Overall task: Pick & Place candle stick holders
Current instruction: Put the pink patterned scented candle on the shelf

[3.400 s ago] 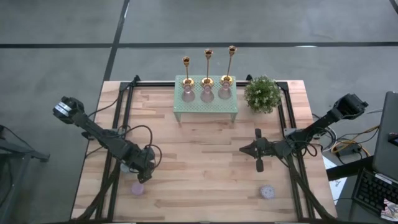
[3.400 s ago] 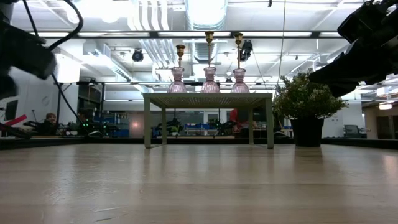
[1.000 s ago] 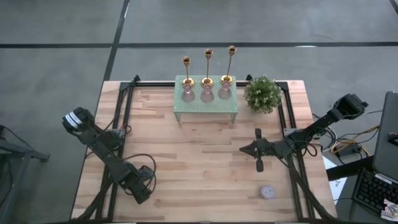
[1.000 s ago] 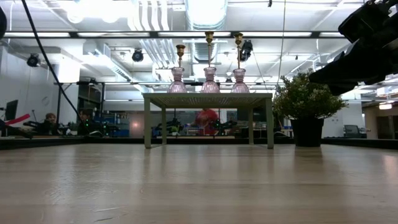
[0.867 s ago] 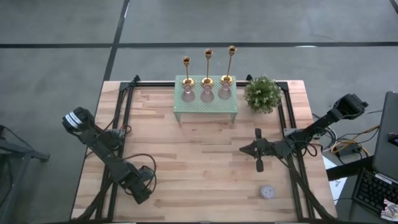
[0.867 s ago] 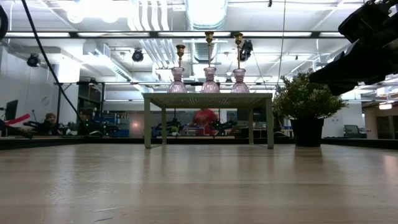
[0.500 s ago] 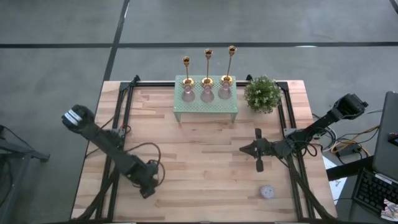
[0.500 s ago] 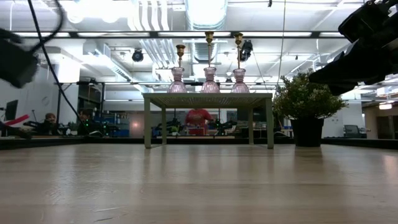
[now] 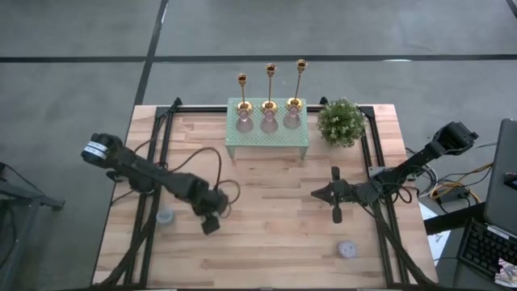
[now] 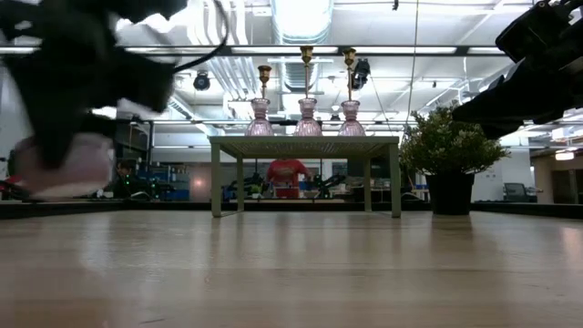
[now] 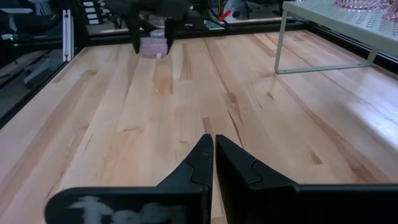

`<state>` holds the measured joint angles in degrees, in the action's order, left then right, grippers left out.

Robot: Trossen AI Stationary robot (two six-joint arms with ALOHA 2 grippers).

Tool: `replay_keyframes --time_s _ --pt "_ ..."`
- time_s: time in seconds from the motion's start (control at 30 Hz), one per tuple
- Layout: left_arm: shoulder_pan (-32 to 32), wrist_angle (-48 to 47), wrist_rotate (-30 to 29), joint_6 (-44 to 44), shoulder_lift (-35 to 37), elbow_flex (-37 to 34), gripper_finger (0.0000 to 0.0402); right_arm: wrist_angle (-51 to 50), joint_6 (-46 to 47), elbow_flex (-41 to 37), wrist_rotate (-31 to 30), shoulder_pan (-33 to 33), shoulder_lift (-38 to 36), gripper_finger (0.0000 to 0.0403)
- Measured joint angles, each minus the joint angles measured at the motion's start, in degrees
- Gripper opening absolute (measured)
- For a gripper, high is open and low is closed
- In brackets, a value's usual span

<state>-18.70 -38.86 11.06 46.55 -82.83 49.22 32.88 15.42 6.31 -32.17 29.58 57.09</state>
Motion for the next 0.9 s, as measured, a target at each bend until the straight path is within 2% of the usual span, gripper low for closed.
replay_keyframes --time_s 0.17,0.33,0.57,0.77,0.9 --pt "6.43 -1.08 -0.85 -8.68 0.0 6.07 0.0306 0.02 -0.39 0.0 -0.78 0.02 0.01 0.0013" --pt "11.63 -0.9 -5.85 -13.78 0.0 12.29 0.0306 0.02 -0.41 0.0 -0.91 0.02 -0.01 0.0013" --pt "18.58 0.39 -10.79 -7.37 -0.09 19.57 0.0307 0.28 -0.41 0.0 -1.02 0.01 0.01 0.0013" --pt "24.09 0.33 -11.01 -5.56 -2.04 24.74 0.0308 0.89 0.03 0.0 -1.1 0.02 0.01 0.0013" --pt "25.28 0.3 -10.9 -6.25 -6.46 29.18 0.0308 1.61 -0.11 0.0 -2.19 0.02 -0.01 0.0013"
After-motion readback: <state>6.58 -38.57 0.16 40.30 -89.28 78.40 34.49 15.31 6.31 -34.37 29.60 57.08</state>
